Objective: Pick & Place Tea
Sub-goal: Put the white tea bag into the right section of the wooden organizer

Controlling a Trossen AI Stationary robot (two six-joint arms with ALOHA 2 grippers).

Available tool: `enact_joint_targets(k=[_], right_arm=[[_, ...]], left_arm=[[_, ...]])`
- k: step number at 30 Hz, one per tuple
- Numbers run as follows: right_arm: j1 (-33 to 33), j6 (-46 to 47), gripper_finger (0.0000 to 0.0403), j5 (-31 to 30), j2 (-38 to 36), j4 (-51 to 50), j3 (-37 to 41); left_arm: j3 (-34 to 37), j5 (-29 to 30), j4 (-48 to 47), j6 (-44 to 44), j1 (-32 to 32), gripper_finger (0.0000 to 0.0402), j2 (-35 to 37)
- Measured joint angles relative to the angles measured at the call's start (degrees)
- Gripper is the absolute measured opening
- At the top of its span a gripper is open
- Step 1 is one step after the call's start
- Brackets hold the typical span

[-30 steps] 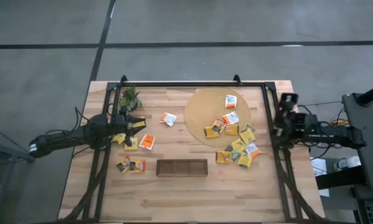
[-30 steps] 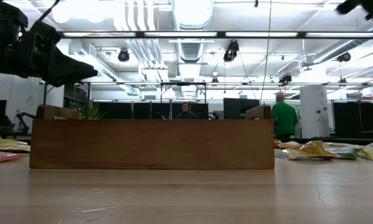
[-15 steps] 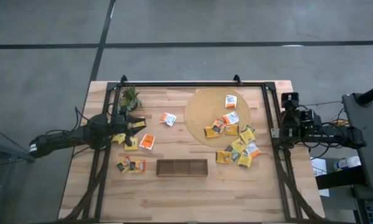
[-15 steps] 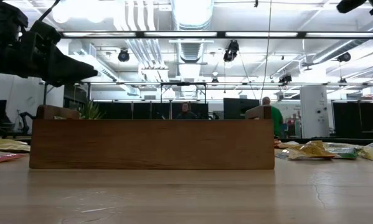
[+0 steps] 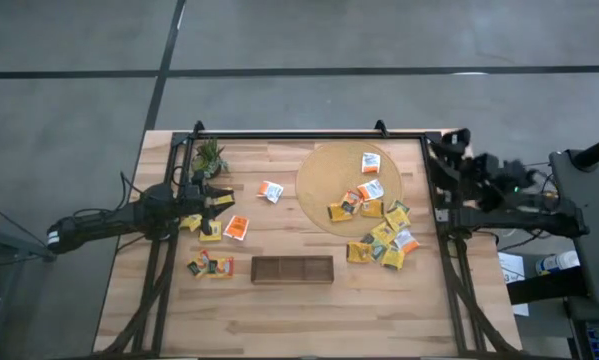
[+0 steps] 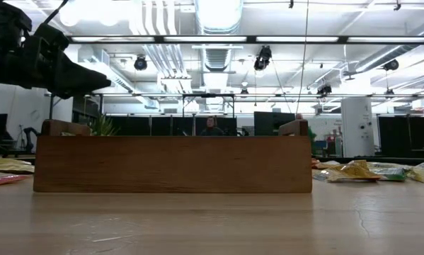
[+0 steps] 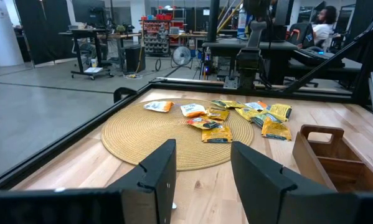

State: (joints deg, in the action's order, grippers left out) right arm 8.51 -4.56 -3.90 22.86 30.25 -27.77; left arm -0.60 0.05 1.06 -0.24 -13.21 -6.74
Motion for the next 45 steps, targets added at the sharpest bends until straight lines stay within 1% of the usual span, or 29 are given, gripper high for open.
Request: enact_joint_targets(k=[3, 6, 9, 12, 17, 23, 30, 32, 35, 38, 42, 45], right_arm=[[0.0, -0.8, 0.0162, -4.3, 3.6, -23.3, -12.1], [0.0, 0.6, 0.0162, -7.2, 7.2, -39.2, -21.0], [0.0, 2.6, 0.0162, -8.3, 9.8, -48.8, -26.5], [0.0, 4.4, 0.0162, -8.3, 11.5, -53.7, -29.4], [0.0, 4.4, 0.0162, -8.3, 13.4, -57.4, -30.6], [0.0, 8.5, 0.0162, -8.2, 15.6, -57.7, -28.8], [0.0, 7.5, 0.0162, -7.6, 20.8, -56.1, -27.5], [0.0, 6.2, 0.0162, -6.1, 23.0, -55.9, -27.5], [0.0, 1.3, 0.0162, -2.9, 26.2, -53.9, -27.5], [0.0, -1.5, 0.0162, 0.3, 29.5, -51.8, -27.6], [0.0, -3.1, 0.0162, 1.0, 33.8, -51.9, -29.1], [0.0, -3.2, 0.0162, 0.9, 35.4, -51.8, -29.1]], left_arm=[[0.0, 0.0, 0.0, 0.0, 0.0, 0.0147, 0.0], [0.0, 0.0, 0.0, 0.0, 0.0, 0.0147, 0.0], [0.0, 0.0, 0.0, 0.0, 0.0, 0.0147, 0.0], [0.0, 0.0, 0.0, 0.0, 0.0, 0.0147, 0.0], [0.0, 0.0, 0.0, 0.0, 0.0, 0.0147, 0.0], [0.0, 0.0, 0.0, 0.0, 0.0, 0.0147, 0.0], [0.0, 0.0, 0.0, 0.0, 0.0, 0.0147, 0.0], [0.0, 0.0, 0.0, 0.0, 0.0, 0.0147, 0.0], [0.0, 0.0, 0.0, 0.0, 0.0, 0.0147, 0.0], [0.0, 0.0, 0.0, 0.0, 0.0, 0.0147, 0.0], [0.0, 0.0, 0.0, 0.0, 0.0, 0.0147, 0.0], [0.0, 0.0, 0.0, 0.0, 0.0, 0.0147, 0.0]])
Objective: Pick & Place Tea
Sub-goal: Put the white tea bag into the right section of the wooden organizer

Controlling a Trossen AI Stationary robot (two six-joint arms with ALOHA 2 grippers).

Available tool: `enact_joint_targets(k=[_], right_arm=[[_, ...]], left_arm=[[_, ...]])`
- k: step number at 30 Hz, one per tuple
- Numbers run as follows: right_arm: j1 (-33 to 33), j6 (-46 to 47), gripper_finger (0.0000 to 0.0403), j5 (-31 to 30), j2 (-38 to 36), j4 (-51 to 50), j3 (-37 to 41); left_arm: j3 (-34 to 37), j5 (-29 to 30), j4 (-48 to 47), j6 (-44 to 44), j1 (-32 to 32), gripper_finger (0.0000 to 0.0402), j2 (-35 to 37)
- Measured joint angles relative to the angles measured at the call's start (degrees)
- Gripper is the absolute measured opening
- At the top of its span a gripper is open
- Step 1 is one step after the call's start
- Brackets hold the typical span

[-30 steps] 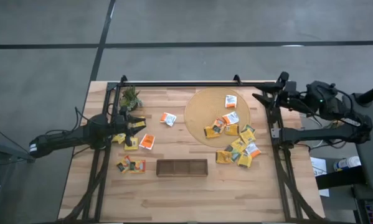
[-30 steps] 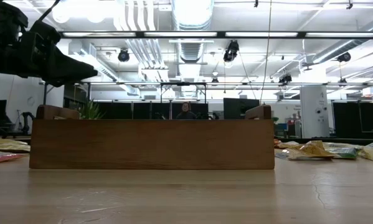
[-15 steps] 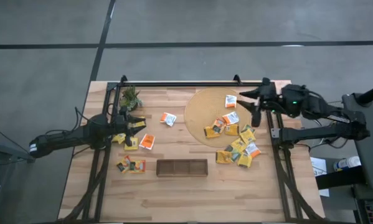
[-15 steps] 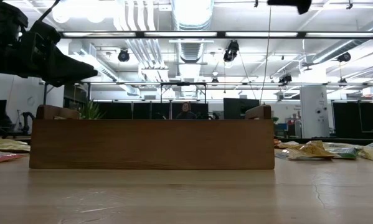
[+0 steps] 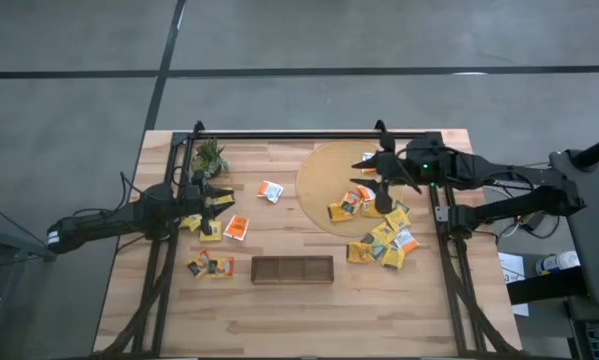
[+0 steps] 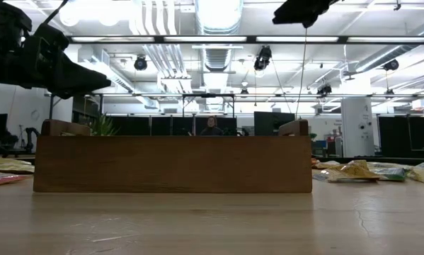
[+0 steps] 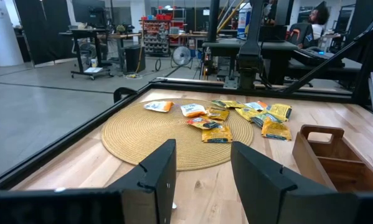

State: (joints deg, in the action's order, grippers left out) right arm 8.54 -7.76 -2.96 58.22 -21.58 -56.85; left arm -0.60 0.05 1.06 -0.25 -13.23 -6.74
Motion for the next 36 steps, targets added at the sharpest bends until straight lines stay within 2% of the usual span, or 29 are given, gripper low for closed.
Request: enact_joint_targets(k=[5, 11, 14, 22, 28, 36], right_arm=[[-0.2, -1.8, 0.0162, 0.0, 1.1, 1.9, 2.1], [-2.2, -2.9, 0.0162, 0.0, 3.3, 16.8, 6.7], [-3.1, -3.0, 0.0162, -0.1, 5.0, 19.9, 7.1], [-3.4, -1.5, 0.0162, -1.7, 8.1, 18.9, 5.2], [-3.6, 0.1, 0.0162, -2.0, 7.6, 19.0, 5.2], [-4.6, 0.3, 0.0162, -8.0, 7.5, 19.0, 6.9]], left_arm=[[0.0, 0.0, 0.0, 0.0, 0.0, 0.0147, 0.0], [0.0, 0.0, 0.0, 0.0, 0.0, 0.0147, 0.0], [0.0, 0.0, 0.0, 0.0, 0.0, 0.0147, 0.0], [0.0, 0.0, 0.1, 0.0, 0.0, 0.0147, 0.0], [0.0, 0.0, 0.1, 0.0, 0.0, 0.0147, 0.0], [0.0, 0.0, 0.1, 0.0, 0.0, 0.0147, 0.0]])
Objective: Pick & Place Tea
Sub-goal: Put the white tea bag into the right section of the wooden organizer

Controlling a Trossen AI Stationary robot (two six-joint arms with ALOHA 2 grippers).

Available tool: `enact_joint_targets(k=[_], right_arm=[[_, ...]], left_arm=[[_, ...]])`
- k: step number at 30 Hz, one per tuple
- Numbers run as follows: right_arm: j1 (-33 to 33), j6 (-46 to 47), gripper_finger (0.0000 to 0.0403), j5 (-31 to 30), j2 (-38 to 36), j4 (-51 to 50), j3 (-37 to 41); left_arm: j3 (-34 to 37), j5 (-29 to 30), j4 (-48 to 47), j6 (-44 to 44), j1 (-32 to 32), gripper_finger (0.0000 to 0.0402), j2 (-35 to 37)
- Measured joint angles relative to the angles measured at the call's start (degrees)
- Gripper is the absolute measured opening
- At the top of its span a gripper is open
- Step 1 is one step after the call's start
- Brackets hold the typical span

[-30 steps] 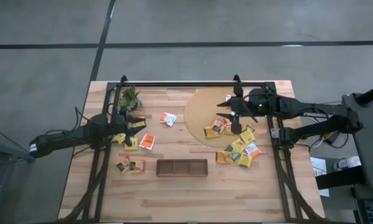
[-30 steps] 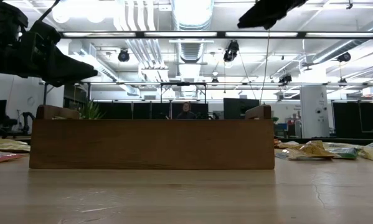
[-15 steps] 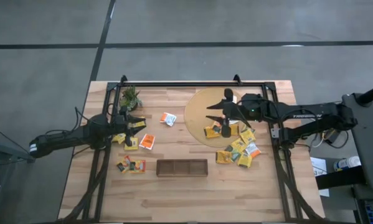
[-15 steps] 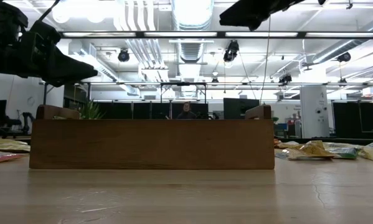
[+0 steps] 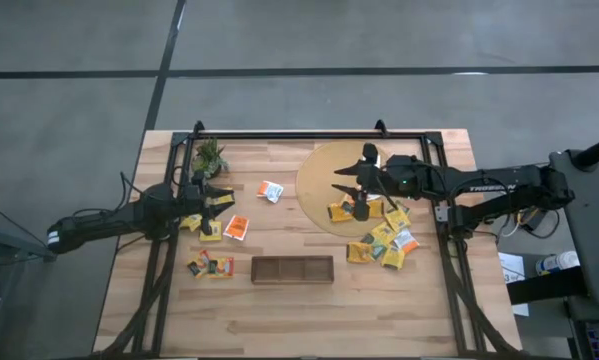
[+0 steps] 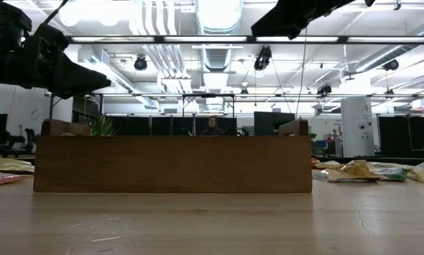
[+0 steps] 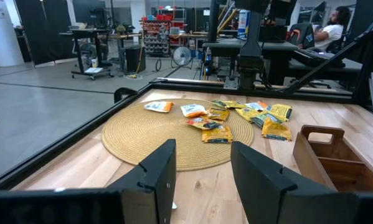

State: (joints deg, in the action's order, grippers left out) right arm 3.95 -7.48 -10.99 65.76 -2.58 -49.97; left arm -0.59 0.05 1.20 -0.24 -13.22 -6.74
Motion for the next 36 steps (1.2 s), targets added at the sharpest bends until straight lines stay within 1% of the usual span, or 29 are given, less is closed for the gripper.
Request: enact_joint_targets(k=[9, 16, 20, 28, 33, 36], right_arm=[[-0.1, 2.1, 0.0162, -0.2, -0.9, 1.4, 1.3], [-0.4, 1.9, 0.0162, -3.1, -0.9, 0.8, 1.3], [1.6, 2.8, 0.0162, -4.1, -1.3, -3.3, 1.4], [1.6, 2.3, 0.0162, -4.2, -3.1, -8.0, -2.0], [1.6, -3.3, 0.0162, -4.1, -5.8, -14.0, -2.6], [1.7, 0.5, 0.0162, -4.0, -6.9, -19.2, -2.6]], left_arm=[[0.0, 0.0, 0.0, 0.0, 0.0, 0.0147, 0.0], [0.0, 0.0, 0.0, 0.0, 0.0, 0.0147, 0.0], [0.0, 0.0, 0.0, 0.0, 0.0, 0.0147, 0.0], [0.0, 0.0, 0.0, 0.0, 0.0, 0.0147, 0.0], [0.0, 0.0, 0.0, 0.0, 0.0, 0.0147, 0.0], [0.0, 0.0, 0.0, 0.0, 0.0, 0.0147, 0.0]])
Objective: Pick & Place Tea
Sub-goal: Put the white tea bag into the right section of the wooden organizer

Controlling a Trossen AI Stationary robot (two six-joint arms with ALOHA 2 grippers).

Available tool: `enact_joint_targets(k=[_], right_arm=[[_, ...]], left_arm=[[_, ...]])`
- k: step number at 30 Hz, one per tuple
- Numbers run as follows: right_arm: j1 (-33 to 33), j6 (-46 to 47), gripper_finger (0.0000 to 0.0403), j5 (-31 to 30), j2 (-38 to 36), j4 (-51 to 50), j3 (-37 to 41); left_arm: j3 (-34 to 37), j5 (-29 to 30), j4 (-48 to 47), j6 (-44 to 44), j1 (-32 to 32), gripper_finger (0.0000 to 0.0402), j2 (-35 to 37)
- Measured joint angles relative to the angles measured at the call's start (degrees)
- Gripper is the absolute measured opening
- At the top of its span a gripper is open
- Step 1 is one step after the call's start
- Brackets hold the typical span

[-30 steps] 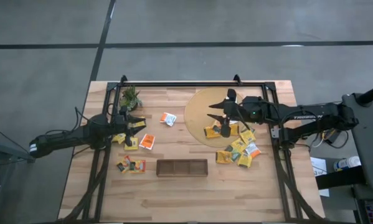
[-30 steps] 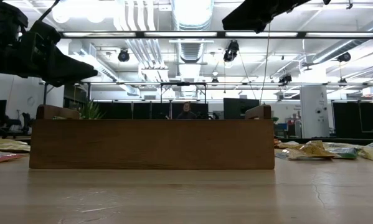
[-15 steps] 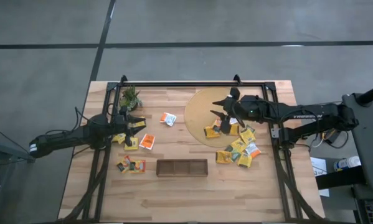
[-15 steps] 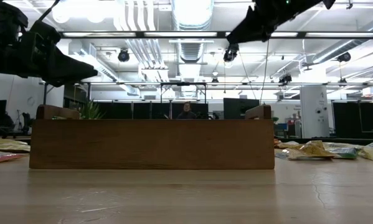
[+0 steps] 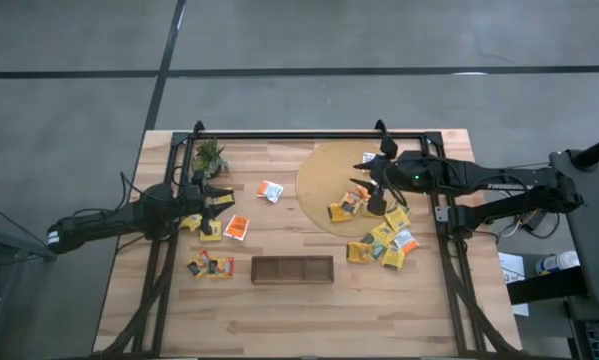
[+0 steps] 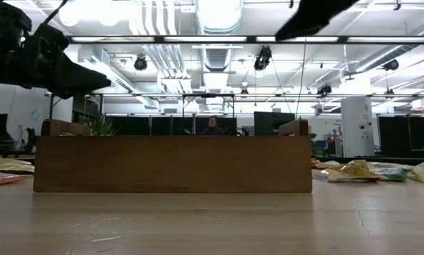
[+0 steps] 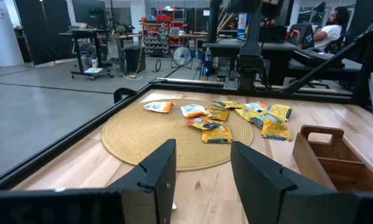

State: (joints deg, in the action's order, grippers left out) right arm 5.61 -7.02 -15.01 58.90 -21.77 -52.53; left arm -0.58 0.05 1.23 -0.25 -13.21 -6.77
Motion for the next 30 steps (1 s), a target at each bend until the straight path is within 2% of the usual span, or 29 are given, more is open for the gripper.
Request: enact_joint_targets(k=[7, 23, 30], right_arm=[[0.0, 1.4, 0.0162, 0.0, 0.1, -8.3, 0.1], [0.1, -5.2, 0.0162, -0.1, 5.2, -9.0, 0.6], [0.1, -6.0, 0.0162, -0.9, 6.9, -3.1, 0.6]], left_arm=[[0.0, 0.0, 0.0, 0.0, 0.0, 0.0147, 0.0], [0.0, 0.0, 0.0, 0.0, 0.0, 0.0147, 0.0], [0.0, 0.0, 0.0, 0.0, 0.0, 0.0147, 0.0]])
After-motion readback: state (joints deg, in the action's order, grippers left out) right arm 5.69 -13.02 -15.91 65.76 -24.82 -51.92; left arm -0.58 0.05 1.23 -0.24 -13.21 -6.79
